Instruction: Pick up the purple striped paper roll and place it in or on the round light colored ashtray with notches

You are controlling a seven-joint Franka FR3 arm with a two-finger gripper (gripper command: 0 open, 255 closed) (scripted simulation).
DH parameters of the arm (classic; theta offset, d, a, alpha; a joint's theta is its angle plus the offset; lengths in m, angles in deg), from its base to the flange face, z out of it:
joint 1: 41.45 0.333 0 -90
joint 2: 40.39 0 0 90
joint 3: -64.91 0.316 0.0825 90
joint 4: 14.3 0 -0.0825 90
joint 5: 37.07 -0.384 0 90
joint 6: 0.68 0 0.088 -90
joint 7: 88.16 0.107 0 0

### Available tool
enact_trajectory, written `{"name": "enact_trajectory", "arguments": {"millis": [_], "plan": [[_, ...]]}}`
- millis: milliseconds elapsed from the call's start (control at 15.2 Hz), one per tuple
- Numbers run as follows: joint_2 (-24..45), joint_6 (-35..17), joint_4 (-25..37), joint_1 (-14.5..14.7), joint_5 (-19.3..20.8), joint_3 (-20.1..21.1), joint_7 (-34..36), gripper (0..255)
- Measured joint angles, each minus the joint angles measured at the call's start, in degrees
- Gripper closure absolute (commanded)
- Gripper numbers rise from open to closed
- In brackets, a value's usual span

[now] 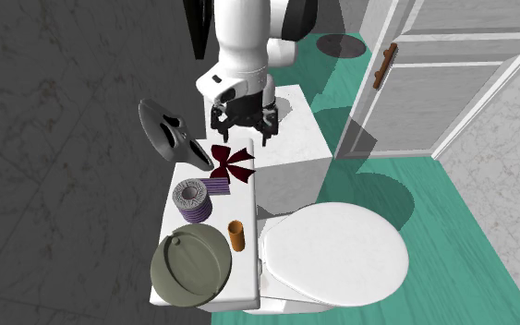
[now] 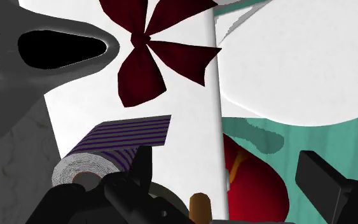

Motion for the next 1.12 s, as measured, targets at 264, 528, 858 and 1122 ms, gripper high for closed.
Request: {"name": "enact_trajectory", "arguments": {"millis": [264,528,858,1122], "plan": [[5.62,-4.1,1.13,-2.27,0.27,-2.72,0.36,0],[12.11,-8.08,3.21,-4.34,-0.14,-5.52,0.41,0],[20.19,-12.04,6.71,-6.62,-1.73,-8.68,-0.16,0],[22.41,-15.35,5.52,-6.89,-2.27,-9.09,-0.35,0]]}}
